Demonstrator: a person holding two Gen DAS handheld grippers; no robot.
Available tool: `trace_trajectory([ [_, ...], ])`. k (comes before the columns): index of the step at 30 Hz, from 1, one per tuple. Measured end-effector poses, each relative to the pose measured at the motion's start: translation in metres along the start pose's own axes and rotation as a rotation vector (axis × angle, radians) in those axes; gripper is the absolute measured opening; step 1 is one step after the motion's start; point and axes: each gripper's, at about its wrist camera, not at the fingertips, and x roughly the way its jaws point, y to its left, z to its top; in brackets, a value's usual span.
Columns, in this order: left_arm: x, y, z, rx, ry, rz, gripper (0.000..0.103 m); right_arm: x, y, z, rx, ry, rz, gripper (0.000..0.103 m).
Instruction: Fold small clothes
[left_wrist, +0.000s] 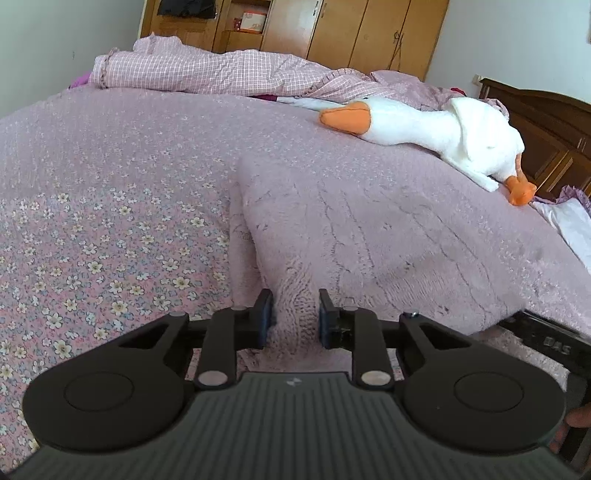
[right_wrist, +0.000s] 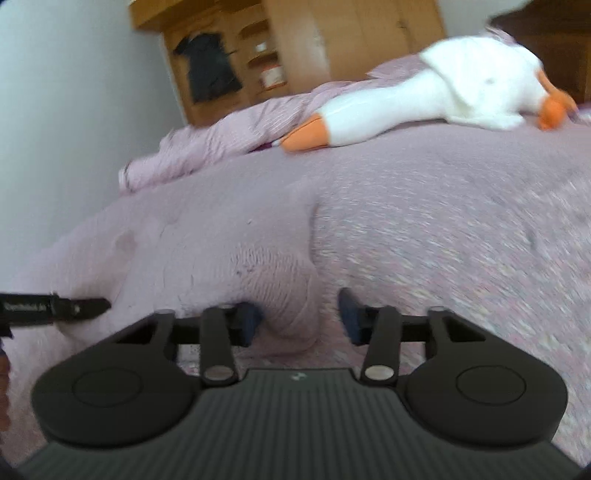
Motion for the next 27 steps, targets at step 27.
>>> trace_trajectory([
  [27, -0.001, -0.017, 0.025, -0.009, -0.029, -0.031, 0.021, 0.062, 0.04, 0.044, -0.246, 0.138, 0.167, 0.001],
])
